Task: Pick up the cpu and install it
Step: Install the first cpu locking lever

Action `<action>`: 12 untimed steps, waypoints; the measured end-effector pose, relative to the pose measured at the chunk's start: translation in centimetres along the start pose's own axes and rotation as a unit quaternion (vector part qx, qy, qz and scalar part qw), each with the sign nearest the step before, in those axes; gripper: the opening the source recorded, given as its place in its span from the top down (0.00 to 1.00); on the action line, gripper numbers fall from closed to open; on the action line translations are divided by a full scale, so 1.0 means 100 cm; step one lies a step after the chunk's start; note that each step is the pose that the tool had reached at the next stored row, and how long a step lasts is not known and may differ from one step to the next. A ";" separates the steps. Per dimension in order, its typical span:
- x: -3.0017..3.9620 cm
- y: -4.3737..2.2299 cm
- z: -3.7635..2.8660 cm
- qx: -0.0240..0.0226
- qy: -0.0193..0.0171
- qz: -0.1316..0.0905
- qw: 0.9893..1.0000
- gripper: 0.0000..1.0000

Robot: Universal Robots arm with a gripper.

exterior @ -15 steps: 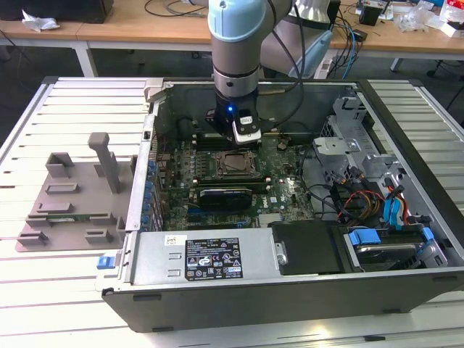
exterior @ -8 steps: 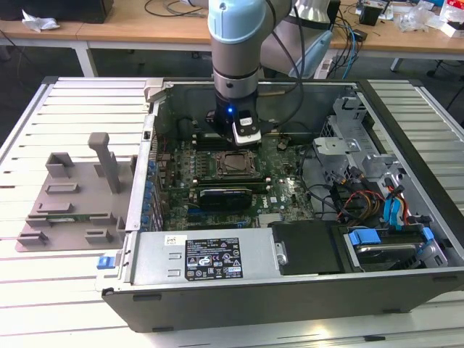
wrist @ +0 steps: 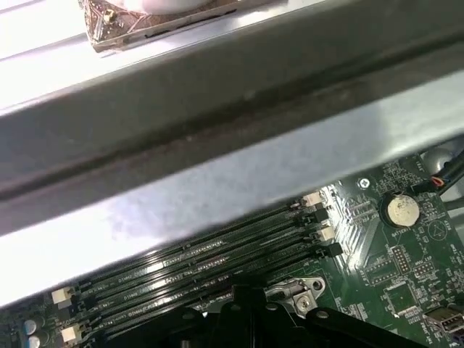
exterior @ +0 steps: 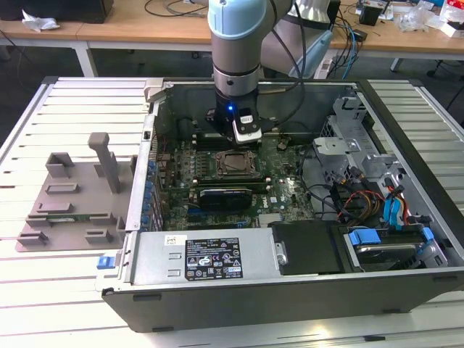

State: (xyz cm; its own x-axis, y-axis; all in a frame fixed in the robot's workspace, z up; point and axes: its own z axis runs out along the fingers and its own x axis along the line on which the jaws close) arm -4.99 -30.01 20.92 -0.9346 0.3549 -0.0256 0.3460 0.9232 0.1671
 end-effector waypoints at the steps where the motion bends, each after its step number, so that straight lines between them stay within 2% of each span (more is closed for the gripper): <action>1: 0.0000 0.0001 -0.0004 0.000 0.000 0.000 1.000 0.89; 5: 0.0015 0.0033 0.0000 0.000 0.000 0.000 1.000 0.89; 12: 0.0034 0.0044 0.0004 0.000 -0.001 0.000 1.000 0.89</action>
State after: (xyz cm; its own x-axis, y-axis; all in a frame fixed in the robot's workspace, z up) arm -5.15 -29.47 20.95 -0.9345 0.3548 -0.0275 0.3456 0.9233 0.1676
